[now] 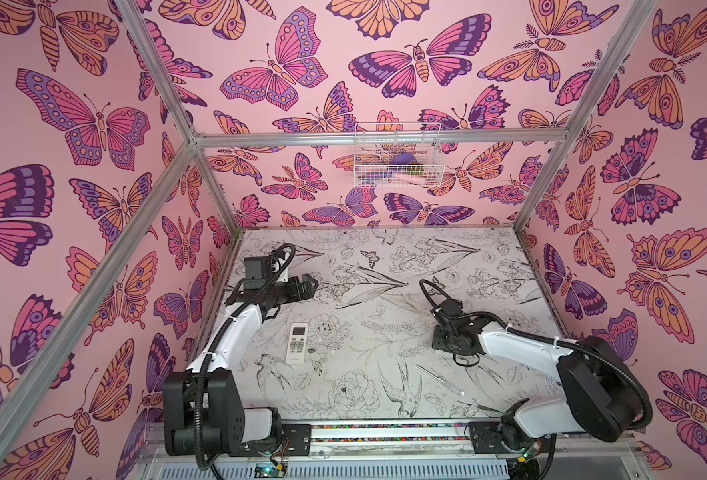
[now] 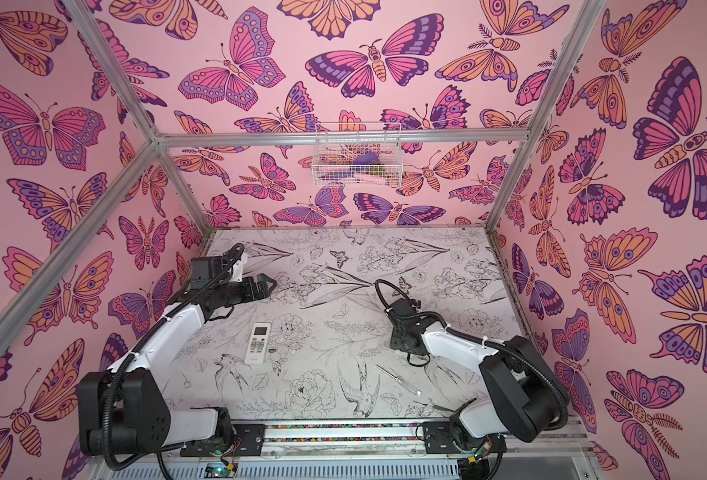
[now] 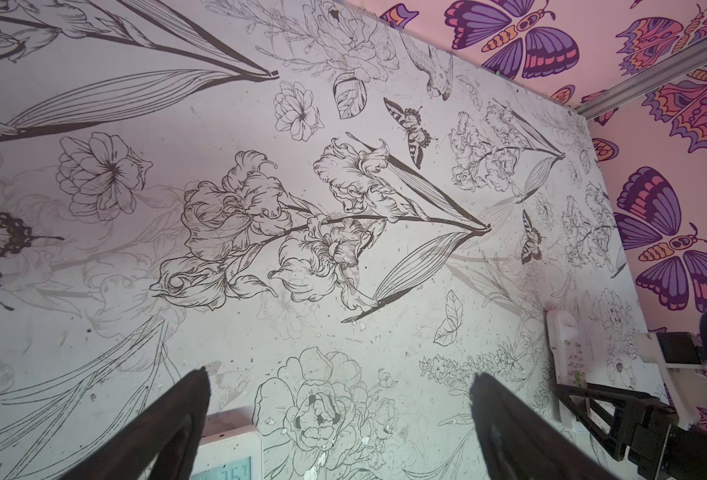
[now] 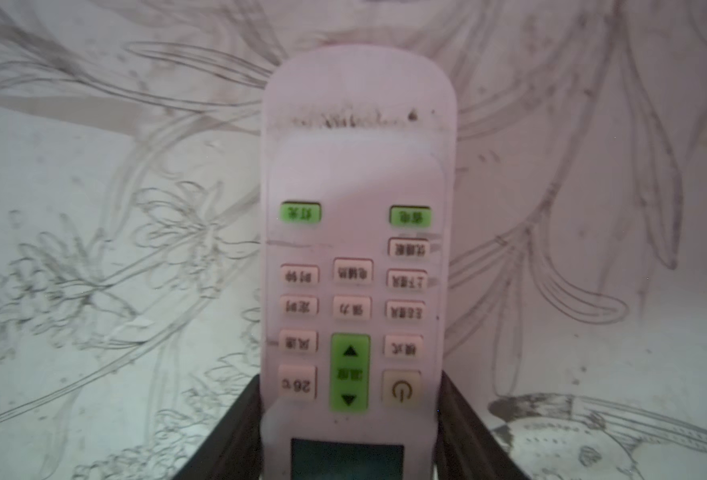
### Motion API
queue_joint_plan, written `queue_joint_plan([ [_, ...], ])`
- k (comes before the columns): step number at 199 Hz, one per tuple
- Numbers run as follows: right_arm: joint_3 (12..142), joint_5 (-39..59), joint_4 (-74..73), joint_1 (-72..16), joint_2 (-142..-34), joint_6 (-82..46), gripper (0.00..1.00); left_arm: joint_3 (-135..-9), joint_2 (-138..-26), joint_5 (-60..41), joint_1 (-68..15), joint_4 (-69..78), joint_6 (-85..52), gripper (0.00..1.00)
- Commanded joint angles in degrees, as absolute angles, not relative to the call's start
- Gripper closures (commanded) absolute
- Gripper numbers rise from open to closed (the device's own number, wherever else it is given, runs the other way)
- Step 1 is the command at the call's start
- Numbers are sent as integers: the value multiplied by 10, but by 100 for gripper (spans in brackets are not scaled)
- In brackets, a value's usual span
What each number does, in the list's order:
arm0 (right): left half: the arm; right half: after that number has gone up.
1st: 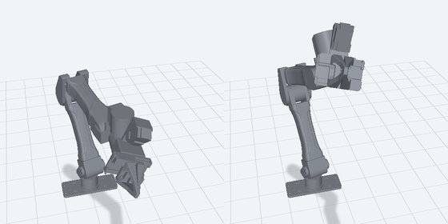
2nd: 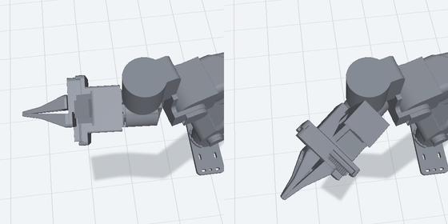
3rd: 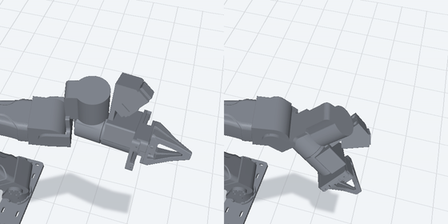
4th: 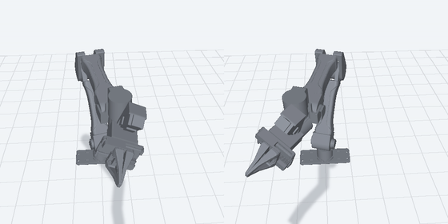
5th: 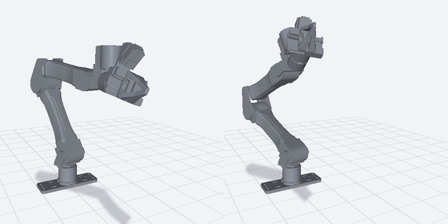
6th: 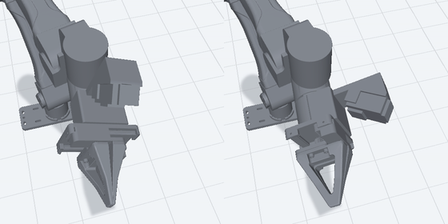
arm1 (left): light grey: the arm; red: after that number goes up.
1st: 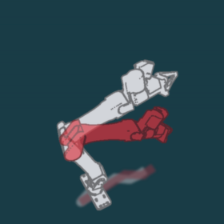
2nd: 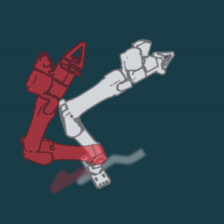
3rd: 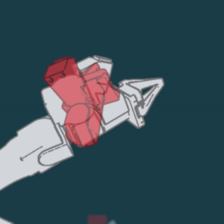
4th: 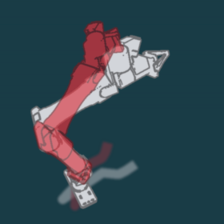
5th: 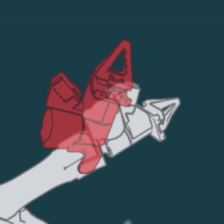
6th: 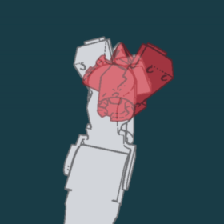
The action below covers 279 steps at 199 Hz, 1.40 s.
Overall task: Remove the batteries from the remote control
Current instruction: 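Carry the remote with the right gripper to mid-table and release it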
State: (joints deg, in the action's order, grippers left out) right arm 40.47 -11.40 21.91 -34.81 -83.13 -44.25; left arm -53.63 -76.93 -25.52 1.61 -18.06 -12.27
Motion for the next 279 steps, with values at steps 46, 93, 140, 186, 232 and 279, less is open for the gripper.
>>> queue_joint_plan([
  [46, 545, -88, 169, -443, -947, -349, 52, -533, -748, -255, 23, -187, -110, 0],
  [93, 602, -76, 153, -487, -1019, -300, 52, -534, -742, -254, 23, -192, -108, 0],
  [140, 616, -86, 157, -506, -1051, -277, 49, -536, -741, -252, 23, -195, -105, 0],
  [186, 604, -97, 159, -508, -1046, -272, 35, -536, -741, -252, 23, -195, -104, 0],
  [232, 581, -99, 155, -508, -1030, -277, 27, -535, -741, -249, 23, -194, -101, 0],
  [279, 566, -60, 154, -512, -1014, -303, 27, -536, -744, -250, 23, -194, -101, 0],
])
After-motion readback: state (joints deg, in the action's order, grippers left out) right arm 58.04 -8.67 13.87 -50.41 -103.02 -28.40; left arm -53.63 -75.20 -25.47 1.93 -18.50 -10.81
